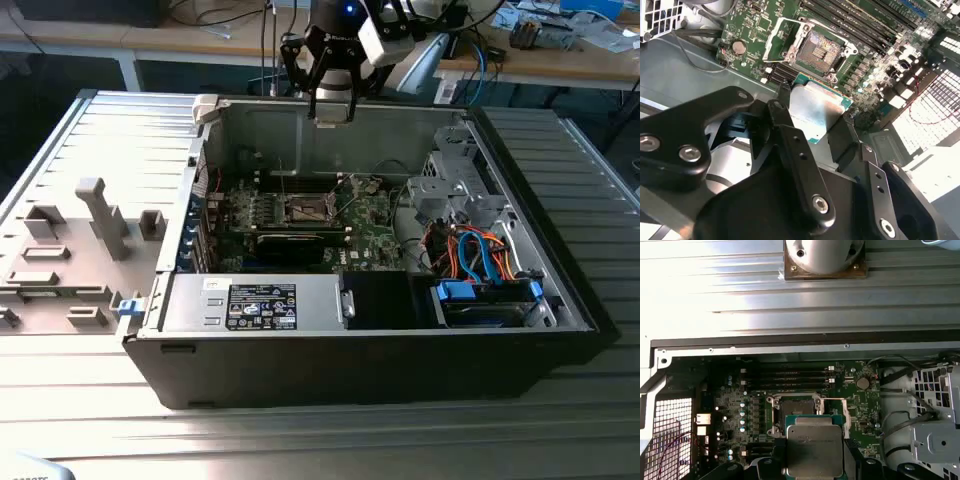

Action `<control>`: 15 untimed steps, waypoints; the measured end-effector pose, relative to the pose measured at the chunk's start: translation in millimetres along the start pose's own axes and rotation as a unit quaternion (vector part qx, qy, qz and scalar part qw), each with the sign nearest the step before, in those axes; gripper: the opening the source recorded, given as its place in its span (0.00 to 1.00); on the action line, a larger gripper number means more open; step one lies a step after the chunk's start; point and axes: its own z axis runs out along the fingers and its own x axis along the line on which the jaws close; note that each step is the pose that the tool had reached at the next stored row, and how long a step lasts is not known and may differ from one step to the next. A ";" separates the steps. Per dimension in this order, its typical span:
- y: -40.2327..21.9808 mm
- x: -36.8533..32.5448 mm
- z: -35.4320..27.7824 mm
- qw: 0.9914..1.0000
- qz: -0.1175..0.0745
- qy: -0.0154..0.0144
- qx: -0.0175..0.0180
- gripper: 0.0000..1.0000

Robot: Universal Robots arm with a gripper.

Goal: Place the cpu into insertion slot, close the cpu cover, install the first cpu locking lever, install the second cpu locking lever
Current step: 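Place the cpu into insertion slot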

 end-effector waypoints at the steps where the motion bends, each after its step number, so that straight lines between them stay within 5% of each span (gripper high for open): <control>1: 0.0 0.4 0.5 1.000 0.000 0.000 0.000 0.54; 15: -0.5 2.1 5.0 1.000 0.000 0.000 0.000 0.54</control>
